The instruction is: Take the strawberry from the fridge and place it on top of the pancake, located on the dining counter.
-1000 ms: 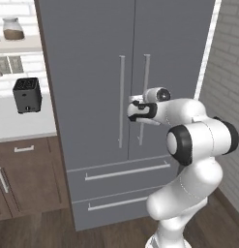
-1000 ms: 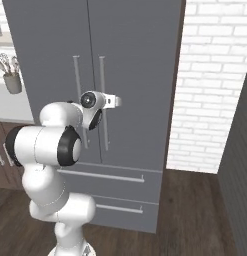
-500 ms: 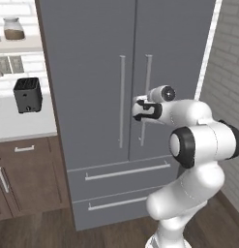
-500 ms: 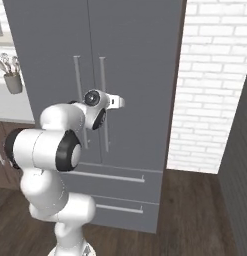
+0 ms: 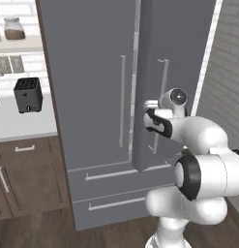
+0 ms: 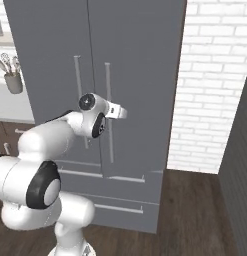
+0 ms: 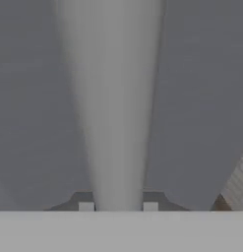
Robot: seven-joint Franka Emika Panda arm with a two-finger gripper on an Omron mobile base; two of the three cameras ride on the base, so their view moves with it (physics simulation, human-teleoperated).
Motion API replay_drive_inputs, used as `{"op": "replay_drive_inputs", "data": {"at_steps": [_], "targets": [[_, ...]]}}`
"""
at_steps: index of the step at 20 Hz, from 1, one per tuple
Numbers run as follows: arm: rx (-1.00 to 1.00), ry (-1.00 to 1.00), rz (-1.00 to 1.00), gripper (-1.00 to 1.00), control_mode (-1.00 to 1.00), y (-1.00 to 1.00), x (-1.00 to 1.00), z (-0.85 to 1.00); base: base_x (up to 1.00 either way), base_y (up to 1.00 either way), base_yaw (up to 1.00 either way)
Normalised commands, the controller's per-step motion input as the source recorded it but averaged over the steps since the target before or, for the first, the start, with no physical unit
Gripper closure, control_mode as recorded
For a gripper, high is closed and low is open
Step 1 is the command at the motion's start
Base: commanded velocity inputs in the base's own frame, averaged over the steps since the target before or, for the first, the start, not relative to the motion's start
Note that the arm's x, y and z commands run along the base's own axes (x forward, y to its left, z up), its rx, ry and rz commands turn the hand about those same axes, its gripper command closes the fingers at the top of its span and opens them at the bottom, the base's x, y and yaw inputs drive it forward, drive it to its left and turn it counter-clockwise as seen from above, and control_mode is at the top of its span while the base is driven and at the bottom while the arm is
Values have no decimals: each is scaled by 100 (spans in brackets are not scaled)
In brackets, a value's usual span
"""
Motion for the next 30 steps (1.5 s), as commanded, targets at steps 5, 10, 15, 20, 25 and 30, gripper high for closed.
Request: {"op": "replay_drive_inputs", "data": {"at_steps": [5, 10, 15, 20, 25, 30], "targets": [[18, 4, -13, 100, -100, -78, -100, 10, 0, 0, 0], [21, 5, -5, 100, -100, -92, -83, 23, 0, 0, 0], [1, 2, -9, 100, -100, -25, -89, 41, 0, 0, 0], [-17, 0, -2, -100, -100, 28, -73, 67, 0, 0, 0], [-33, 12, -4, -100, -100, 86, -47, 59, 0, 0, 0], [-42, 62, 12, -100, -100, 99, 21, 16, 0, 0, 0]]}}
